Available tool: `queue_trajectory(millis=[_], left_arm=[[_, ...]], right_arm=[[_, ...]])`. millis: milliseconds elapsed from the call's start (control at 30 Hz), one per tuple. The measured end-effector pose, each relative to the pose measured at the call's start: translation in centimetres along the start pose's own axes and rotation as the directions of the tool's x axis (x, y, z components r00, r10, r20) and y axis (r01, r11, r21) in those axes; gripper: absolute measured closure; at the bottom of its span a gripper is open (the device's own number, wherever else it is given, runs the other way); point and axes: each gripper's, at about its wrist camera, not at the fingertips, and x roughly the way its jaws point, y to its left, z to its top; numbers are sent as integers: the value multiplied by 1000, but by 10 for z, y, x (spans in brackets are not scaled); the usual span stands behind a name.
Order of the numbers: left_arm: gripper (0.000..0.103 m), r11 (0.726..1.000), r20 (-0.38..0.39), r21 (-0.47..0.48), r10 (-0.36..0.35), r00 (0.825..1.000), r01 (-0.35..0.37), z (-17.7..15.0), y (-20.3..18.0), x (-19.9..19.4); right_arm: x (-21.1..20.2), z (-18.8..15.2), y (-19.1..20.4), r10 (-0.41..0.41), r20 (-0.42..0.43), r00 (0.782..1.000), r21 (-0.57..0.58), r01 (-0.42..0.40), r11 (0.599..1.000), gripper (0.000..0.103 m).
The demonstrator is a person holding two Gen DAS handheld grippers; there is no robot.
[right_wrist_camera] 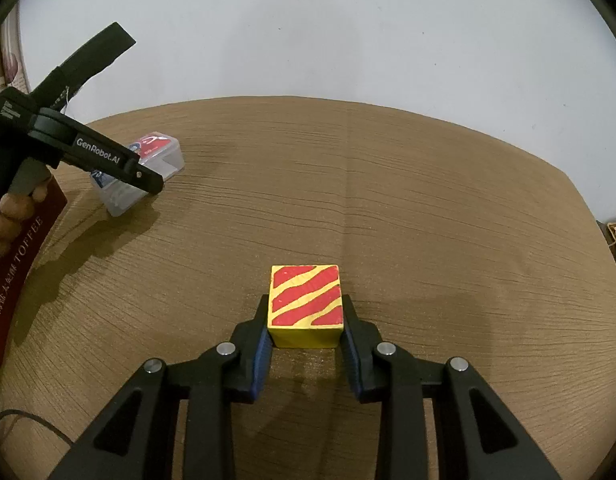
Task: Organize rigid objects
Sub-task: 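Grasp the striped cube with the right tool while the left tool grasps the floss box, then carry the clear floss box into the gold tin and open the left tool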
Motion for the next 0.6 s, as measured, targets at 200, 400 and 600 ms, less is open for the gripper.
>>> queue_trajectory(millis=[200, 400, 600], left_arm=[[41, 998, 72, -67, 17, 997, -12, -17, -3, -26], [45, 996, 137, -47, 86, 987, -80, -60, -13, -62], [46, 993, 153, -84, 95, 984, -83, -83, 4, -86]], right_arm=[[3, -1, 3, -8, -1, 1000, -6, 8, 1000, 71], [3, 1, 8, -13, -2, 1000, -12, 13, 1000, 71], [3, 1, 8, -13, -1, 1000, -12, 13, 1000, 71]])
